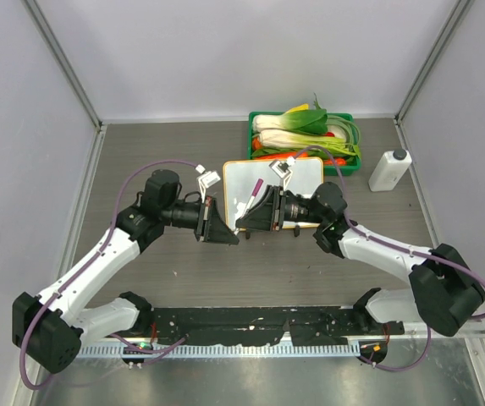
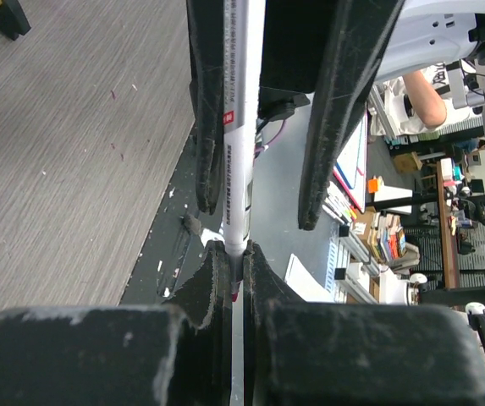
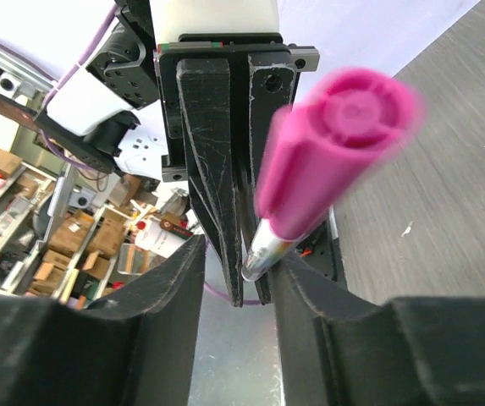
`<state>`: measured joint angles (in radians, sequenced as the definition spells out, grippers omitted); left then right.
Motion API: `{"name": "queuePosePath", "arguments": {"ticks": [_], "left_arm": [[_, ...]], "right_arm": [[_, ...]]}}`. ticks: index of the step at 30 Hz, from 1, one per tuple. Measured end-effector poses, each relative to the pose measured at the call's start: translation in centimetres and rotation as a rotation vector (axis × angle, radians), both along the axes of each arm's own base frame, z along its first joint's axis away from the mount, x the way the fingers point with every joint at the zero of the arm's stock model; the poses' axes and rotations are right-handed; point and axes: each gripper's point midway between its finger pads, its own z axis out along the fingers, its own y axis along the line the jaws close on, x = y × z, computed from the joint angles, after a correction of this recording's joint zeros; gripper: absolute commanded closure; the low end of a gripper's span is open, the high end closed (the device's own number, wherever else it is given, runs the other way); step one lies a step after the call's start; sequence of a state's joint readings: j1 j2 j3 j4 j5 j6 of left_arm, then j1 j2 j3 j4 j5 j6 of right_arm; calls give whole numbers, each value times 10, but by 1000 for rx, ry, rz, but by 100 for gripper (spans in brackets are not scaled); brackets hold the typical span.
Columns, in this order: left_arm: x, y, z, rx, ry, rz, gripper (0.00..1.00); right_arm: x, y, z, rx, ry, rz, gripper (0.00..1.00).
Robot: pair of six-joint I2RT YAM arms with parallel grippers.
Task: Write a sentence on the whiteboard
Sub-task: Pick up the whiteboard marker at the center of the board.
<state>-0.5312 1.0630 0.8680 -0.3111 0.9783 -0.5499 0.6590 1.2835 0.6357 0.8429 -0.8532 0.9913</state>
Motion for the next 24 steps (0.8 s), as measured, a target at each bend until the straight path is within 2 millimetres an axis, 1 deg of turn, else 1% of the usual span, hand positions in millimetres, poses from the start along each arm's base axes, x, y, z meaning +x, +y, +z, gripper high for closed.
{"name": "queuePosePath", "arguments": {"ticks": [5, 8, 12, 15, 20, 24], "left_arm": [[-2, -1, -1, -4, 4, -12, 100], [-3, -1, -3, -3, 10, -18, 100], [-4, 0, -5, 0, 16, -19, 100], [-4, 0, -5, -1, 13, -23, 100], [-6, 0, -5, -1, 17, -30, 100], [-7, 0, -8, 3, 26, -32, 100]], "right_arm": [[-2, 1, -6, 8, 21, 22, 63], [-4, 1, -12, 5, 39, 33, 68], [-6, 1, -16, 2, 49, 39, 69], [-6, 0, -15, 4, 45, 38, 67], [-6, 1, -15, 5, 44, 37, 60], [-6, 1, -15, 5, 44, 40, 60]]}}
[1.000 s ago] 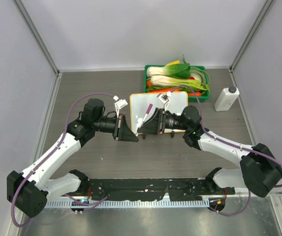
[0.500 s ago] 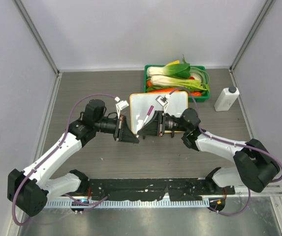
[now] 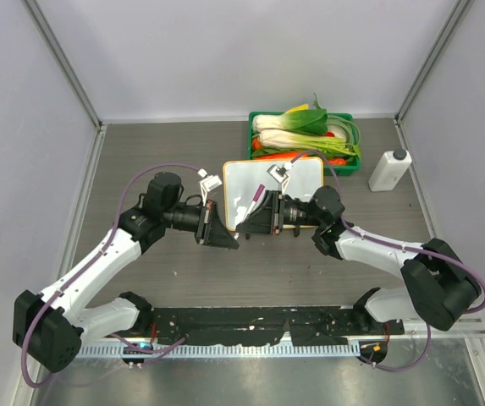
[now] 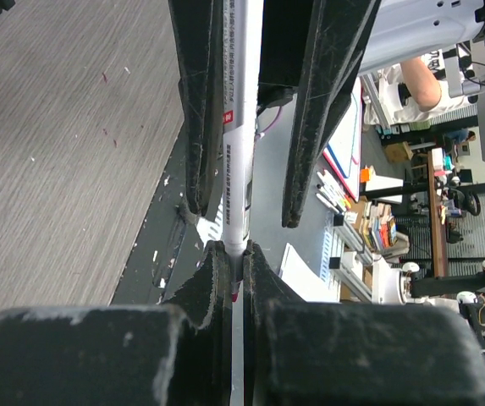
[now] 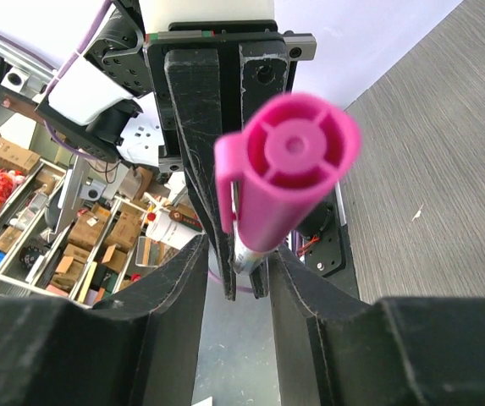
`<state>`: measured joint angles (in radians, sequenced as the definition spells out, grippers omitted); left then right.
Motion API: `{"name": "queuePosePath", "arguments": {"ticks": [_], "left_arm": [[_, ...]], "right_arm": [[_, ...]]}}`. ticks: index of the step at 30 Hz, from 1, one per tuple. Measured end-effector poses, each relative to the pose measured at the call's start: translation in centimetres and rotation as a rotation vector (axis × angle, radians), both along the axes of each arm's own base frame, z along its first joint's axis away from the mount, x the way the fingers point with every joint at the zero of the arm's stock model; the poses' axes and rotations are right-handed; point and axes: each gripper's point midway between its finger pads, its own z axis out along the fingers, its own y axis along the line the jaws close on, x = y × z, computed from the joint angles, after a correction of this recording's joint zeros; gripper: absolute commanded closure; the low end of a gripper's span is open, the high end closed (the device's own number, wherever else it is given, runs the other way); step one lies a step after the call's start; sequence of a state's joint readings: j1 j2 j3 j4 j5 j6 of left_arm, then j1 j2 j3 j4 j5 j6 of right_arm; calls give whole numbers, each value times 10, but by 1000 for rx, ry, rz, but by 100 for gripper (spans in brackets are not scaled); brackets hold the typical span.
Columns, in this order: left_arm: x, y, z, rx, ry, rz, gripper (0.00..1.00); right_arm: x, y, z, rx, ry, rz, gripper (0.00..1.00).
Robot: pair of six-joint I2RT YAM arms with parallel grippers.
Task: Write a sentence on the whiteboard
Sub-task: Pick up the whiteboard marker at the center of the board.
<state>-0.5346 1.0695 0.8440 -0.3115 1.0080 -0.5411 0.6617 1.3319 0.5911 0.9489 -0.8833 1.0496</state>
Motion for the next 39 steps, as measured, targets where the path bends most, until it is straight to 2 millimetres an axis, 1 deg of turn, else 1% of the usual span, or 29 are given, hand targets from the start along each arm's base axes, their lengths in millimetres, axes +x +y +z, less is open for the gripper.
{"name": "queuePosePath", "arguments": {"ticks": [8, 10, 12, 13, 15, 19, 27, 33, 39], "left_arm": [[-1, 0, -3, 3, 7, -3, 100], [-2, 0, -3, 3, 8, -4, 100], [-2, 0, -3, 3, 8, -5, 100], [-2, 0, -3, 3, 8, -5, 100], [-2, 0, -3, 4, 9, -5, 100], [-2, 0, -5, 7, 12, -4, 100], [-2, 1, -5, 10, -23, -4, 100], [-3, 0, -1, 5, -67, 1, 100], [-1, -2, 1, -1, -97, 3, 100]], "right_arm": [[-3, 3, -5, -15, 4, 16, 67], [-3, 3, -7, -22, 4, 16, 72], [-4, 4, -9, -29, 7, 20, 84], [-4, 4, -9, -31, 6, 21, 91], [-4, 4, -10, -33, 7, 20, 98], [-3, 4, -12, -42, 7, 9, 99], [-4, 1, -9, -63, -18, -26, 99], [-7, -4, -4, -73, -54, -78, 99], [-8, -12, -3, -71, -69, -132, 99]]}}
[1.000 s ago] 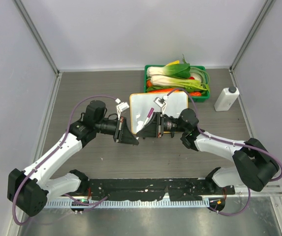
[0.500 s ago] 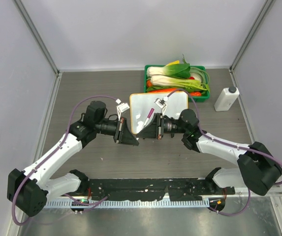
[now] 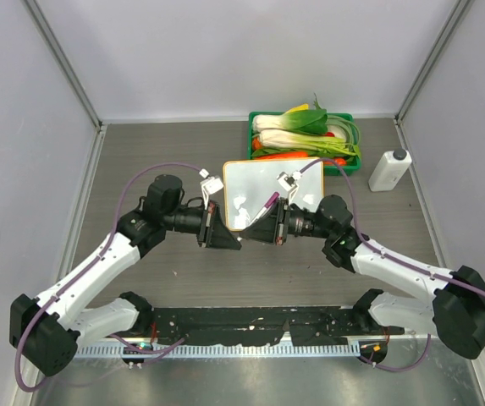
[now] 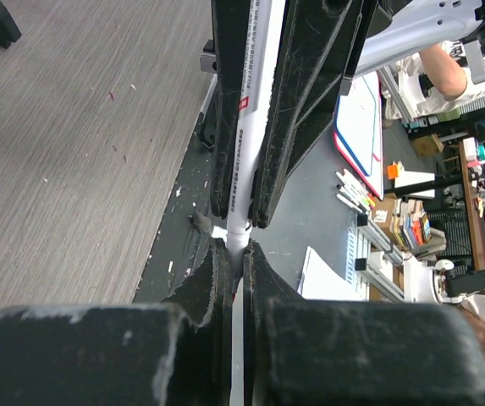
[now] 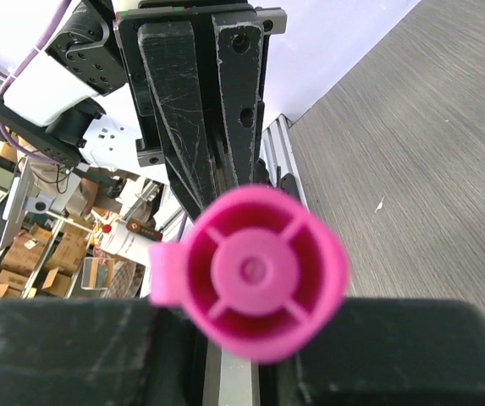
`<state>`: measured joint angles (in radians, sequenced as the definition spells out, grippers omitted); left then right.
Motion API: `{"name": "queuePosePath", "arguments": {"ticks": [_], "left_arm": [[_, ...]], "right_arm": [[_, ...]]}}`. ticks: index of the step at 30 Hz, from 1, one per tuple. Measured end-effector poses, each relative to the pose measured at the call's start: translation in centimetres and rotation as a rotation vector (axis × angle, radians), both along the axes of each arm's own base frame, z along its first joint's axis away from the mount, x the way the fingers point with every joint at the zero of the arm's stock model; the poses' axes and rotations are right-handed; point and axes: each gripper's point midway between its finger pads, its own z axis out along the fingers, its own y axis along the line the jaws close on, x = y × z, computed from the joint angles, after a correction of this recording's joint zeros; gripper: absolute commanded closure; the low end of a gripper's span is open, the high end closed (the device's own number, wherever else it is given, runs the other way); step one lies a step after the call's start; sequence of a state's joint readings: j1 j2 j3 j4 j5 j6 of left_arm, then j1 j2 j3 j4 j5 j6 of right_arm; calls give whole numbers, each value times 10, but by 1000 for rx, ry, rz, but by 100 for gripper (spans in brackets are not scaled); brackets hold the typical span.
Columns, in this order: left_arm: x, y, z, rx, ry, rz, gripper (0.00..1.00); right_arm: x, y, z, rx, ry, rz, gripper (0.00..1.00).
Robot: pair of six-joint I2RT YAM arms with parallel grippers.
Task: Write a sentence on the whiteboard
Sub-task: Pick up the whiteboard marker at the center of the board.
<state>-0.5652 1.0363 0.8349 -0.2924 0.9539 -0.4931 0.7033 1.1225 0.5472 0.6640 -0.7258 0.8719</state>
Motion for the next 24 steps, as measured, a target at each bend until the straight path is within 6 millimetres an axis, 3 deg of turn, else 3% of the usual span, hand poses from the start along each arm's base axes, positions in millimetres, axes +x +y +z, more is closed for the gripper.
{"name": "queuePosePath", "arguments": {"ticks": [5, 6, 9, 12, 15, 24], "left_arm": [[1, -1, 3, -5, -12, 2, 97], [2, -1, 3, -4, -12, 3, 89], [4, -1, 2, 0, -11, 12, 52], [6, 3, -3, 25, 23, 37, 29], [8, 5, -4, 37, 38, 68, 21], [16, 14, 8, 38, -30, 177, 18]], "right_arm": [[1, -2, 2, 7, -7, -23, 99], [2, -2, 2, 9, -8, -26, 99], [3, -2, 1, 10, -7, -35, 99], [11, -7, 2, 8, -14, -81, 99], [20, -12, 3, -4, -25, -148, 99], [45, -45, 5, -72, -65, -417, 99]]}}
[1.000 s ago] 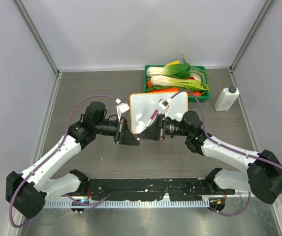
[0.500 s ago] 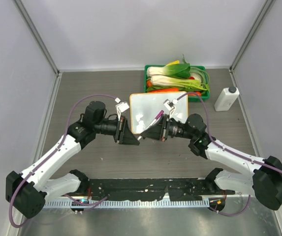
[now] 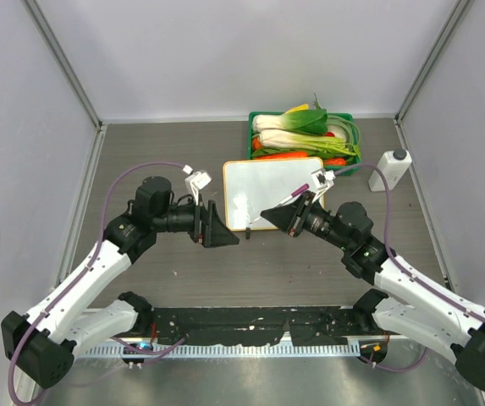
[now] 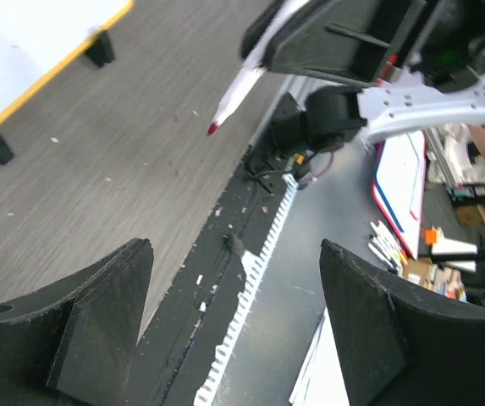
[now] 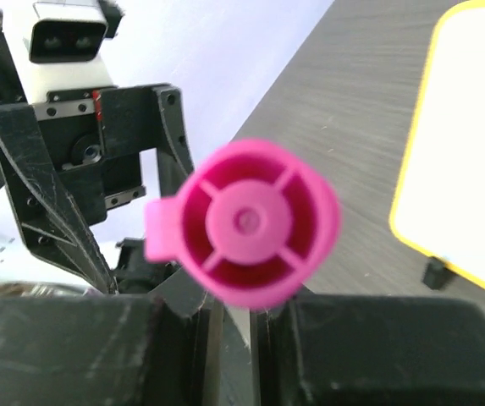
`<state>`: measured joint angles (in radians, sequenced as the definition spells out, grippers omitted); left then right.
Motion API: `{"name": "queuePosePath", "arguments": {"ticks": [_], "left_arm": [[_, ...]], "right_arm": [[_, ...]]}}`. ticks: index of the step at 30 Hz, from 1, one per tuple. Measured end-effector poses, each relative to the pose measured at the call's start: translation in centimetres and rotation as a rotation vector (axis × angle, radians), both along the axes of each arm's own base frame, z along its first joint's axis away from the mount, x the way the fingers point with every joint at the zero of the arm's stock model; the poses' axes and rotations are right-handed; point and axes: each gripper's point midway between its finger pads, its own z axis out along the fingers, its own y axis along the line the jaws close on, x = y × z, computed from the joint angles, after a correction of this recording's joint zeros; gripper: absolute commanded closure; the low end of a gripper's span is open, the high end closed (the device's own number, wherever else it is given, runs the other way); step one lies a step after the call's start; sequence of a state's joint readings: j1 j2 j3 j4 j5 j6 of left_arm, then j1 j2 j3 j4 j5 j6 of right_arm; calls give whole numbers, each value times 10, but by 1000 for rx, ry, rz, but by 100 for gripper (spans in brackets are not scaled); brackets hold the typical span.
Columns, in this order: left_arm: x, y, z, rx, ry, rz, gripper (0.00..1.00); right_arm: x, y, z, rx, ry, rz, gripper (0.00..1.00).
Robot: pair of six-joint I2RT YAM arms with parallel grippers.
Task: Write a sentence on the whiteboard
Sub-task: Pick up the whiteboard marker at the center of the board, then move the whiteboard stand to the center of the board.
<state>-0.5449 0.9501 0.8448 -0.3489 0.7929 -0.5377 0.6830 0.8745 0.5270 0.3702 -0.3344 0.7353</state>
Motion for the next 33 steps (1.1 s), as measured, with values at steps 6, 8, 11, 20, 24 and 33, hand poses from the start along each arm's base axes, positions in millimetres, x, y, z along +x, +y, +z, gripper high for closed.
{"name": "queuePosePath", "arguments": {"ticks": [6, 8, 11, 20, 24, 33], "left_arm": [[30, 8, -14, 77, -12, 172, 18], [42, 10, -23, 111, 2, 234, 18], [57, 10, -46, 188, 31, 305, 21], [55, -16, -140, 510, 97, 363, 25], [59, -23, -167, 594, 95, 406, 33], [63, -34, -219, 708, 123, 459, 36]], "right_arm": [[18, -38, -8, -75, 10, -236, 98], [22, -52, -10, -94, 13, -314, 99], [26, -67, -12, -118, 14, -390, 98], [30, -86, -31, -191, 53, -483, 99], [30, -87, -36, -205, 63, -484, 98], [31, -86, -42, -223, 76, -482, 99]]}}
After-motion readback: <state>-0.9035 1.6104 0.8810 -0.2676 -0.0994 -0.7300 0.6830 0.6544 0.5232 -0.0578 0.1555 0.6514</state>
